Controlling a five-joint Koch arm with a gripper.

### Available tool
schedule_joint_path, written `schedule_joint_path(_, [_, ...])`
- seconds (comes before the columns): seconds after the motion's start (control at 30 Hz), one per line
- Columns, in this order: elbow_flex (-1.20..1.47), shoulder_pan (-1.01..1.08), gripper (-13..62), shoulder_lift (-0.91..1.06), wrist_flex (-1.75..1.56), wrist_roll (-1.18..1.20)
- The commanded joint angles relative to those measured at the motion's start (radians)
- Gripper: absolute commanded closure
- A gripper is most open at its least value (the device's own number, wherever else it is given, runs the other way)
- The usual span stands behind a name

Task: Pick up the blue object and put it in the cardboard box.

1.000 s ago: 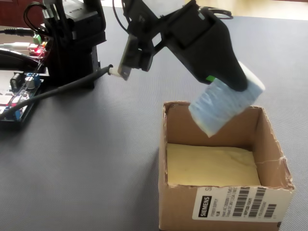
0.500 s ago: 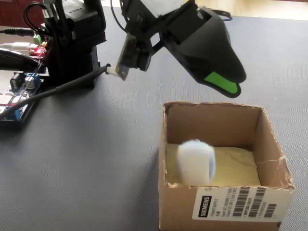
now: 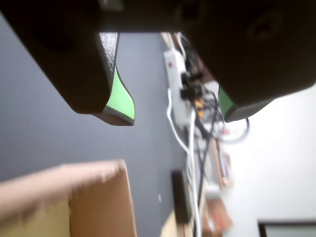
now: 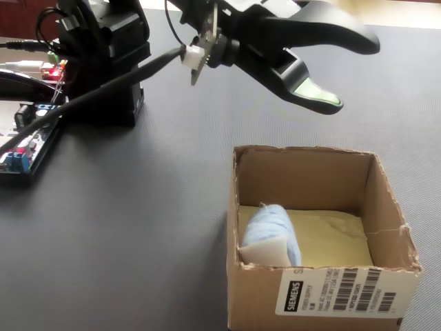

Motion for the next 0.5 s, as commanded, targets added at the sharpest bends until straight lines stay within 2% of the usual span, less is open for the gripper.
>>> schedule_joint_path(0.0, [-0.006,-0.063,15.1,0.055,-0.095,0.094])
schedule_joint_path(0.3, [0.259,-0.288,15.2,0.198,-0.091,0.1])
schedule_joint_path(0.47, [0.396,-0.347,15.2,0.268,-0.091,0.1])
